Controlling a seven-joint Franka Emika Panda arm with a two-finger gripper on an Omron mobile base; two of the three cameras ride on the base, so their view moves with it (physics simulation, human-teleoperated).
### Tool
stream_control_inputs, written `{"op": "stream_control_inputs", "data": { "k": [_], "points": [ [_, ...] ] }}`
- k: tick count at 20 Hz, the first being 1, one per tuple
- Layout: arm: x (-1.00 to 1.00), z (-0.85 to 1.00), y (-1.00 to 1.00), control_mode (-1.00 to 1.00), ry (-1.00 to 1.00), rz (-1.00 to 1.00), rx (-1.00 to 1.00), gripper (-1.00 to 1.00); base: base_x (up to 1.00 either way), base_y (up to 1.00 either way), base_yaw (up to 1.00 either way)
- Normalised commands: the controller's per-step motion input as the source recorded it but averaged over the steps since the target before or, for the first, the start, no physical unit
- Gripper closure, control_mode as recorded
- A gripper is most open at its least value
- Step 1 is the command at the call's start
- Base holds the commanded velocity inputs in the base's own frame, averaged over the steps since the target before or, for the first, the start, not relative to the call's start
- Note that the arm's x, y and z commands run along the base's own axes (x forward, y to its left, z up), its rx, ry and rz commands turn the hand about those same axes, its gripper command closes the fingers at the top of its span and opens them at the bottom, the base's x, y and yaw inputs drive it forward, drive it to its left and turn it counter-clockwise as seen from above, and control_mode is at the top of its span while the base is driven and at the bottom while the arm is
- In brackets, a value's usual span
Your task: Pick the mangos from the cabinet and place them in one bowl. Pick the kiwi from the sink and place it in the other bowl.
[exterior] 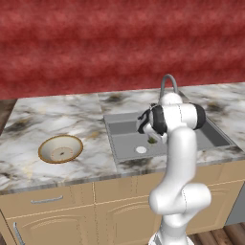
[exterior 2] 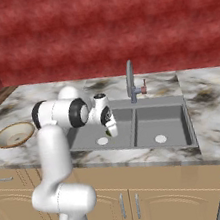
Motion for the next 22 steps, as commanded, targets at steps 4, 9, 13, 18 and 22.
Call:
{"op": "stream_control_inputs", "data": {
  "k": [4,9,13,18,22],
  "points": [
    [0.01,0.51,0.03,-1.0,0.03,0.02,0.01,1.0,0.0,0.0,0.0],
    [-0.06,0.49,0.27,-1.0,0.07,0.11,0.01,1.0,0.0,0.0,0.0],
    [-0.14,0.41,0.57,-1.0,0.07,0.25,-0.01,1.0,0.0,0.0,0.0],
    [-0.28,0.43,0.5,-1.0,0.06,0.3,-0.02,1.0,0.0,0.0,0.0],
    [-0.27,0.4,0.47,-1.0,0.05,0.33,0.0,1.0,0.0,0.0,0.0]
  ]
}}
